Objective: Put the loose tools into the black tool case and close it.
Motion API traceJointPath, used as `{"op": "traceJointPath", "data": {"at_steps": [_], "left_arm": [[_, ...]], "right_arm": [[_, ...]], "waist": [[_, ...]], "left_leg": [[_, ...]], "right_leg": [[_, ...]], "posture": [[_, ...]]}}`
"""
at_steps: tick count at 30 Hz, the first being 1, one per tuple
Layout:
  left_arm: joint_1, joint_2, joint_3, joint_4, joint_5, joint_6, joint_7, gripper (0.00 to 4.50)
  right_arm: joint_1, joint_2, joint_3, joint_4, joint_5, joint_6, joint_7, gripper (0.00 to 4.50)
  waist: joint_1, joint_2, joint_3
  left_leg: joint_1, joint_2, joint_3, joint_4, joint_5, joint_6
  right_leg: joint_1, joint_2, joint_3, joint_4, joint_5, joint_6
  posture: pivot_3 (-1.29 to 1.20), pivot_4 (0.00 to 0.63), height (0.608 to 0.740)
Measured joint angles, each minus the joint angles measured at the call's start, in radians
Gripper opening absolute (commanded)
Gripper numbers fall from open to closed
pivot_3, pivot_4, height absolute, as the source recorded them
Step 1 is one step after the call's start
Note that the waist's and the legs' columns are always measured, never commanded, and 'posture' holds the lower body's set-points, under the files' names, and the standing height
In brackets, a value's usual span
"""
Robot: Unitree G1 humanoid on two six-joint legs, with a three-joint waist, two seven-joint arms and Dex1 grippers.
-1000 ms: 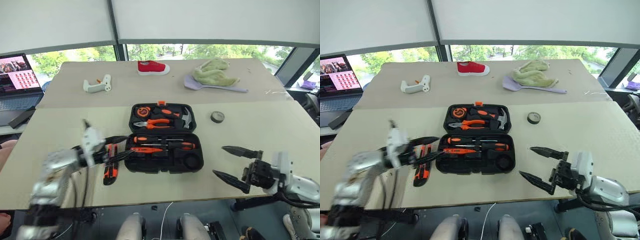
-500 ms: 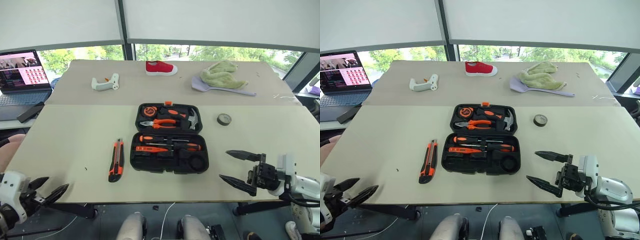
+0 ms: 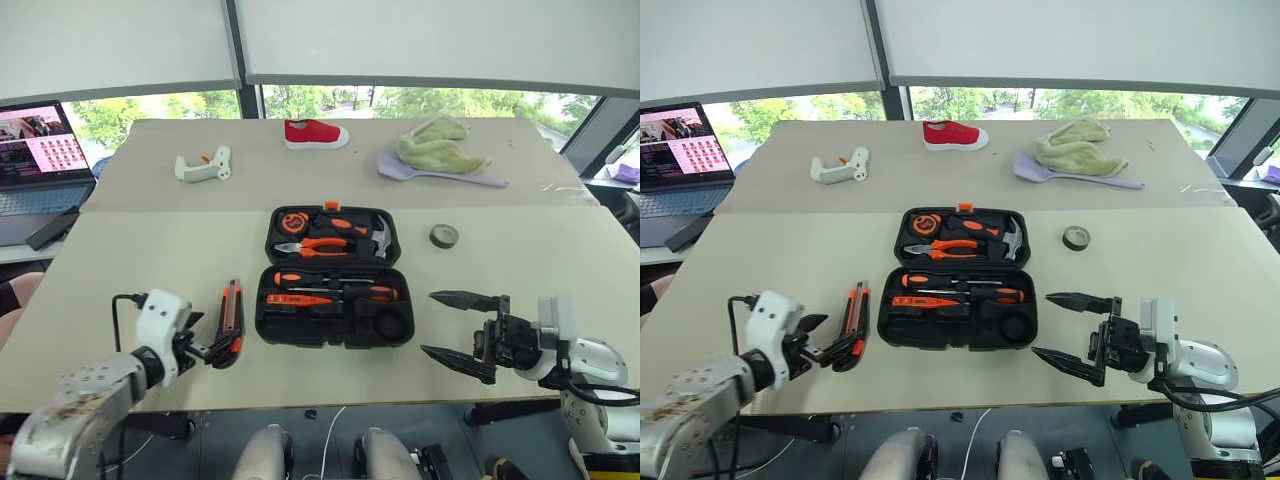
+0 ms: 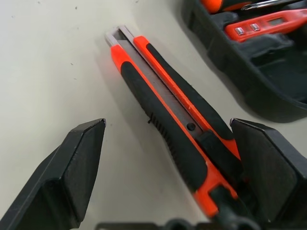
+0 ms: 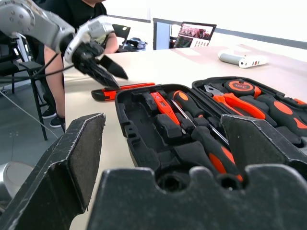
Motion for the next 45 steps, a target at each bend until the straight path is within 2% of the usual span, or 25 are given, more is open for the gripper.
{"op": "traceJointPath", "data": {"at_steps": [5,8,10,13,19,22,25,27,28,31,35,37,40,45], "left_arm": [[-0.046,-0.113,-0.042,-0.019,0.004,0.089,0.125,4.47],[-0.044,-0.121,-0.066,-0.034,0.029,0.115,0.17,3.78],[-0.043,-0.124,-0.068,-0.035,0.046,0.121,0.193,2.81],[-0.04,-0.124,-0.054,-0.029,0.057,0.12,0.196,1.71],[-0.022,-0.098,-0.012,-0.005,0.051,0.084,0.144,1.69],[-0.009,-0.045,0.034,0.04,0.042,0.02,0.07,1.69],[0.025,0.09,0.093,0.142,0.05,-0.151,-0.134,1.69],[0.01,0.177,0.081,0.187,0.059,-0.349,-0.349,1.69],[-0.014,0.222,0.062,0.203,0.056,-0.414,-0.45,1.69],[-0.126,0.277,-0.007,0.247,0.039,-0.476,-0.626,1.69],[-0.368,0.298,-0.196,0.322,0.09,-0.533,-0.786,1.69],[-0.491,0.28,-0.294,0.359,0.142,-0.532,-0.819,1.69],[-0.651,0.201,-0.453,0.398,0.237,-0.524,-0.837,1.69],[-0.693,0.153,-0.576,0.417,0.32,-0.501,-0.837,1.69]], "right_arm": [[0.017,0.0,0.0,-0.029,0.001,0.011,-0.026,4.5],[0.014,0.0,0.001,-0.04,0.001,0.031,-0.038,4.5],[0.004,0.0,0.002,-0.047,0.002,0.045,-0.047,4.5],[-0.008,-0.006,0.002,-0.047,0.002,0.06,-0.047,4.5],[-0.013,-0.007,0.003,-0.043,0.002,0.069,-0.038,4.5],[0.0,-0.007,0.002,-0.043,0.002,0.069,-0.029,4.5],[0.03,-0.008,-0.004,-0.043,0.002,0.069,-0.03,4.5],[0.036,-0.008,-0.009,-0.044,0.002,0.069,-0.03,4.5],[0.039,-0.009,-0.011,-0.046,0.002,0.069,-0.029,4.5],[0.047,-0.011,-0.018,-0.048,0.002,0.069,-0.028,4.5],[0.071,-0.014,-0.046,-0.05,0.001,0.066,-0.03,4.5],[0.091,-0.014,-0.059,-0.052,0.001,0.061,-0.03,4.5],[0.159,-0.012,-0.097,-0.067,0.0,0.038,-0.032,4.5],[0.238,0.0,-0.135,-0.092,0.0,0.019,-0.053,4.5]], "waist": [[0.003,0.001,-0.001],[0.003,0.003,-0.002],[0.001,0.006,-0.004],[0.001,0.006,-0.004],[-0.003,0.006,-0.004],[-0.007,0.006,-0.003],[-0.006,0.004,-0.002],[0.002,0.003,-0.002],[0.006,0.003,-0.002],[0.011,0.004,-0.001],[0.013,0.003,-0.001],[0.012,0.003,-0.001],[0.015,0.002,-0.001],[-0.007,0.002,0.0]], "left_leg": [[0.0,0.0,0.0,0.0,0.0,0.0],[0.001,0.0,0.0,0.0,0.0,0.0],[0.001,0.0,0.001,0.0,0.0,0.0],[0.001,0.0,0.001,0.0,0.0,0.0],[0.002,0.0,0.001,-0.001,0.0,0.0],[0.002,0.002,0.001,-0.002,0.0,0.0],[0.001,0.002,0.001,-0.004,0.0,-0.001],[0.0,0.001,0.001,-0.004,0.001,-0.002],[0.0,0.001,0.001,-0.004,0.001,-0.002],[-0.002,-0.001,0.002,-0.005,0.001,-0.002],[-0.005,-0.002,0.003,-0.004,0.003,0.002],[-0.007,-0.002,0.004,-0.004,0.003,0.002],[-0.007,-0.002,0.004,-0.004,0.002,0.004],[-0.006,-0.001,0.005,-0.004,0.002,0.004]], "right_leg": [[0.001,-0.001,0.001,0.0,0.0,0.0],[0.001,-0.001,0.001,0.0,0.0,0.0],[0.001,0.001,0.001,0.0,0.0,0.0],[0.001,0.002,0.001,0.0,0.0,0.0],[0.0,0.002,0.002,0.0,0.0,-0.001],[-0.001,0.001,0.001,0.0,-0.001,-0.002],[-0.002,0.001,0.0,0.0,-0.003,-0.005],[-0.002,-0.003,-0.001,-0.001,-0.005,-0.008],[-0.002,-0.007,-0.001,-0.002,-0.007,-0.012],[-0.001,-0.012,0.0,-0.003,-0.007,-0.012],[-0.001,-0.006,-0.004,-0.009,0.002,0.001],[-0.001,0.003,-0.003,-0.011,0.002,0.003],[-0.001,0.006,-0.003,-0.011,0.002,0.005],[-0.002,0.009,0.0,-0.01,0.001,0.006]], "posture": [[0.0,0.15,0.74],[0.0,0.15,0.74],[0.0,0.15,0.74],[0.0,0.15,0.74],[0.0,0.15,0.74],[0.0,0.15,0.74],[0.0,0.15,0.74],[0.0,0.15,0.74],[0.0,0.15,0.74],[0.0,0.15,0.74],[0.0,0.15,0.74],[0.0,0.15,0.74],[0.0,0.15,0.74],[0.0,0.15,0.74]]}}
